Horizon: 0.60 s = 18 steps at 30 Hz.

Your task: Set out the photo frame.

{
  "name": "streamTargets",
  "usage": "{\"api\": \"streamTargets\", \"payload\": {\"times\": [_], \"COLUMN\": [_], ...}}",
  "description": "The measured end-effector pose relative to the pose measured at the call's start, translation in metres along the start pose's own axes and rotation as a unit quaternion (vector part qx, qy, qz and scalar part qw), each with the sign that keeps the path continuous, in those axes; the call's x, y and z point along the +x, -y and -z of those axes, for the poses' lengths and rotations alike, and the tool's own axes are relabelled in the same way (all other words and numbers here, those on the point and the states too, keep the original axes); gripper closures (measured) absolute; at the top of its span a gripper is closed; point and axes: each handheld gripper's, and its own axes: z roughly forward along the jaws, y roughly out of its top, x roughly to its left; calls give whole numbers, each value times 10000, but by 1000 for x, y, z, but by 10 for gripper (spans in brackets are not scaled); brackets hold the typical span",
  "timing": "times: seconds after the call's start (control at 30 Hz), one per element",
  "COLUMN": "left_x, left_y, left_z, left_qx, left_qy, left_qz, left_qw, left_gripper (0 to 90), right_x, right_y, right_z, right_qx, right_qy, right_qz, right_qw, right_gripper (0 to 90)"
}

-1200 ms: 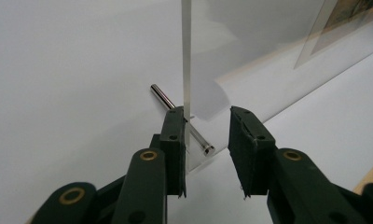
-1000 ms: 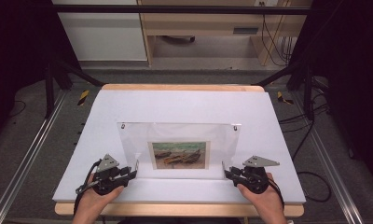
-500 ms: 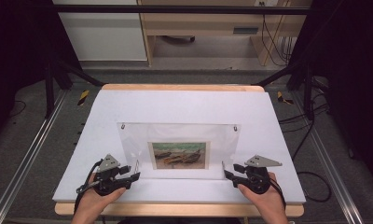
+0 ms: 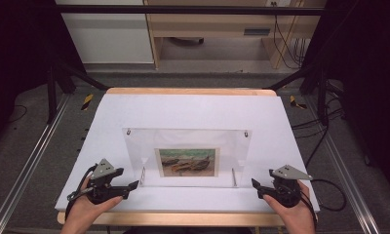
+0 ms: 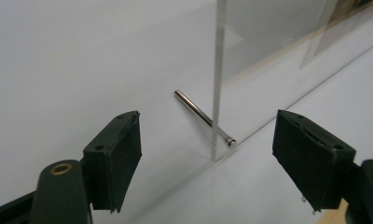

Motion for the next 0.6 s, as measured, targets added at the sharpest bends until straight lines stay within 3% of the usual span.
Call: {"api": "streamTargets", "payload": {"times": [0.33, 0.57, 0.6], "left_x": [11, 17, 18], "left_y": [0, 1, 0], "left_z": [12, 17, 18], "left_qx": [-189, -245, -255], "left_qy": [-423, -728, -770], "left_qz": [114, 267, 296], "left_qw": [9989, 9967, 9963], "left_gripper": [183, 154, 151], "right_x": [-8, -13, -14], "right_y": [1, 1, 0], "right_z": [2, -1, -2], "right_qx": [-93, -102, -87], "right_qy": [276, 423, 385], "right_qz": [-56, -204, -350], "right_qw": [9996, 9988, 9986], "right_gripper": [195, 151, 140]}}
